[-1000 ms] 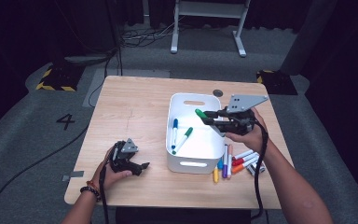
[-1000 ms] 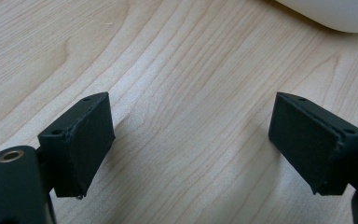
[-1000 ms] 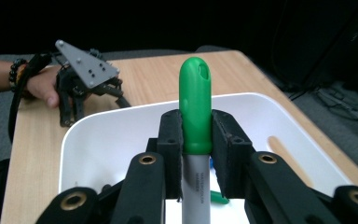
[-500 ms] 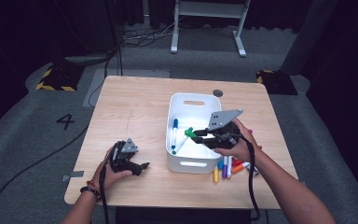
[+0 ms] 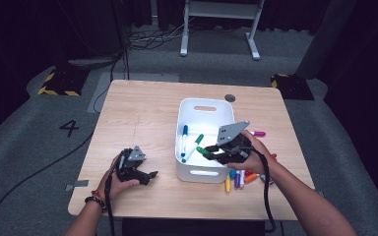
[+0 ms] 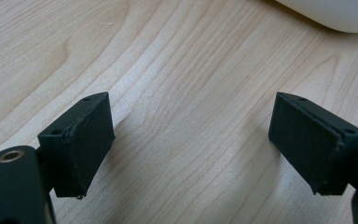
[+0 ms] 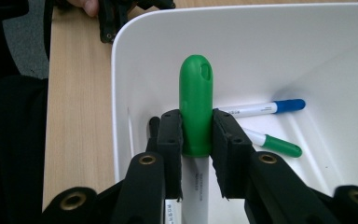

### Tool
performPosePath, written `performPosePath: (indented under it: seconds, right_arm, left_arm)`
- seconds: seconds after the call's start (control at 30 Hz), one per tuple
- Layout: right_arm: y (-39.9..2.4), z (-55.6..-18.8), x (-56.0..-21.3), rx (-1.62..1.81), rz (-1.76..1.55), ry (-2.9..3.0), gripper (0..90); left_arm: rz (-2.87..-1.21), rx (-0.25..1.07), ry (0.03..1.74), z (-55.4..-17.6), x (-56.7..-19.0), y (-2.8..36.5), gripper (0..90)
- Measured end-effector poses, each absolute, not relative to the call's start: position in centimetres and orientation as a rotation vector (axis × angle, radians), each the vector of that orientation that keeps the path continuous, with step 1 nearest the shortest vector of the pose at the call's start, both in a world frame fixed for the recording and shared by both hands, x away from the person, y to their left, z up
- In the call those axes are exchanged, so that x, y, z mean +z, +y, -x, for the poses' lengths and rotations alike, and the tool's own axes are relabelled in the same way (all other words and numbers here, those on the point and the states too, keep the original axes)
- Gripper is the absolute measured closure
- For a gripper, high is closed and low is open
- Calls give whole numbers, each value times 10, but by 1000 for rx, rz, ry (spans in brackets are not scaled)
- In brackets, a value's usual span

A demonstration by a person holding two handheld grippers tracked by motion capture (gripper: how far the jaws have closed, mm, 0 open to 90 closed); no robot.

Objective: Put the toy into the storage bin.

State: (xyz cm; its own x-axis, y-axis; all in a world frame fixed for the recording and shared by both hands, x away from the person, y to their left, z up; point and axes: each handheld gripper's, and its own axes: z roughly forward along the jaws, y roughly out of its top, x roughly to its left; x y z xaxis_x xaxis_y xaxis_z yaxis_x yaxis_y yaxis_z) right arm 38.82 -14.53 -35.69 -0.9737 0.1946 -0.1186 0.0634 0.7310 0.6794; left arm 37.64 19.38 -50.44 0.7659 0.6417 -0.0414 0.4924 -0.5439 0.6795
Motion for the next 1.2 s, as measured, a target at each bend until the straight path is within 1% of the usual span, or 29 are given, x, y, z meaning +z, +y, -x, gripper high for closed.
performPosePath:
  seconds: [0.2,0.3,0.37,0.4,0.43,0.5,0.6,0.67,0.77,1.0,1.2]
  right_arm:
    - [-135,-389,-366,1001,-193,2811,743]
    - [-133,-390,-369,977,-211,2817,739]
    - [-133,-390,-370,980,-224,2815,735]
    - [-134,-391,-370,984,-228,2809,719]
    - [-135,-391,-370,994,-234,2808,720]
    - [-136,-391,-369,1002,-242,2802,716]
    - [-137,-392,-368,1018,-250,2799,658]
    - [-137,-391,-369,1022,-248,2789,674]
    - [-139,-389,-367,1045,-232,2776,640]
    - [-161,-390,-356,1167,-266,2697,593]
    - [-197,-394,-343,1271,-345,2588,568]
  left_arm:
    - [-2259,277,842,-376,-504,194,143]
    - [-2264,299,834,-377,-504,194,143]
    - [-2259,277,843,-376,-504,194,143]
    - [-2259,277,842,-376,-504,194,143]
    - [-2264,297,835,-377,-504,194,143]
    - [-2259,276,842,-376,-504,194,143]
    - [-2259,276,842,-376,-504,194,143]
    - [-2259,277,843,-376,-504,194,143]
    - [-2259,276,842,-376,-504,194,143]
    - [-2259,277,842,-376,-504,194,142]
    - [-2259,276,842,-376,-504,194,142]
